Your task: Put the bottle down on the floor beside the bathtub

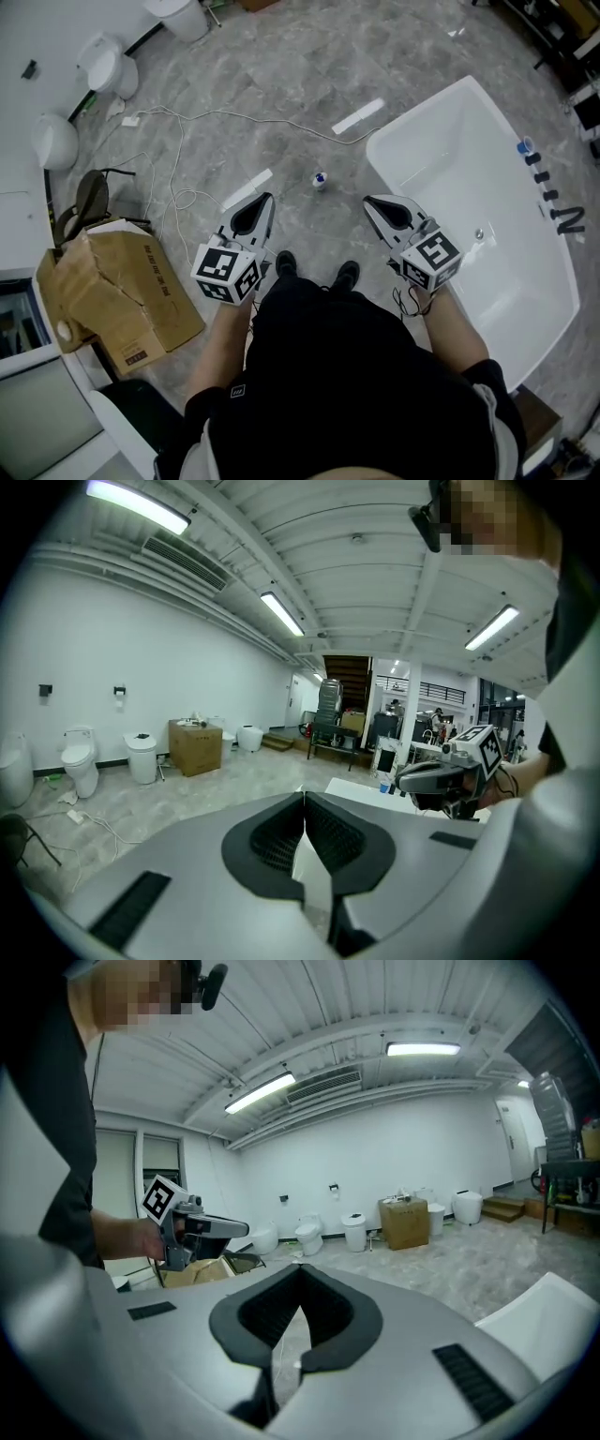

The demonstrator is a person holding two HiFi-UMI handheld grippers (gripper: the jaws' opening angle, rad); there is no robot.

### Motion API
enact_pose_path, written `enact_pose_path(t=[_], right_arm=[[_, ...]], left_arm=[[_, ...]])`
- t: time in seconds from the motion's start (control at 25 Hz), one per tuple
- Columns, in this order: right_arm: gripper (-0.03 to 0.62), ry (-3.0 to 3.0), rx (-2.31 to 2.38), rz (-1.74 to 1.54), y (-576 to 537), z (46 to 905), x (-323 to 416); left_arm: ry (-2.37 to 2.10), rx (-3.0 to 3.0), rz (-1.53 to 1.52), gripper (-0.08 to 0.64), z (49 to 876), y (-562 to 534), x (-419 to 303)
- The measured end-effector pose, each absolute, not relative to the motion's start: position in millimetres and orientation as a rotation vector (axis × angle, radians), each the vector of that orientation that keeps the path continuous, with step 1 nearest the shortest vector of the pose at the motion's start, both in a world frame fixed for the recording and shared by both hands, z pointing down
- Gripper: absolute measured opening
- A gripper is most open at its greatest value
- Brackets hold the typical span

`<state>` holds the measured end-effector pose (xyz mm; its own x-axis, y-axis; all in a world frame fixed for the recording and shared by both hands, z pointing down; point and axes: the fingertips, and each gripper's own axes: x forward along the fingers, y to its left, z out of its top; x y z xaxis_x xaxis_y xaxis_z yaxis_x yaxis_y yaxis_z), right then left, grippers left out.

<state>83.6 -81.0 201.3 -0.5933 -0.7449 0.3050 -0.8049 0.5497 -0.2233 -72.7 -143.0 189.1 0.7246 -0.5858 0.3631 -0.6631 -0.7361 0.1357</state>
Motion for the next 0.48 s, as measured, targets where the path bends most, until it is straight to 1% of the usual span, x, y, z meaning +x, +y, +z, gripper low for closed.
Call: enact_pose_path(t=[0.16, 0.36, 0.48], right_arm=[[0.028, -2.624, 1.376, 0.412, -94, 182, 67], [0.028, -2.730, 1.493, 0.481, -113, 145, 39], [0.028, -2.752, 1.529, 0.445, -123, 135, 21]], left_arm=[[-0.994, 2.699, 0.406, 0.017, 172, -155, -105], [-1.006, 2.711, 0.381, 0.017, 157, -170, -153], [-1.053, 2.718, 0.375, 0.017, 149, -185, -183]])
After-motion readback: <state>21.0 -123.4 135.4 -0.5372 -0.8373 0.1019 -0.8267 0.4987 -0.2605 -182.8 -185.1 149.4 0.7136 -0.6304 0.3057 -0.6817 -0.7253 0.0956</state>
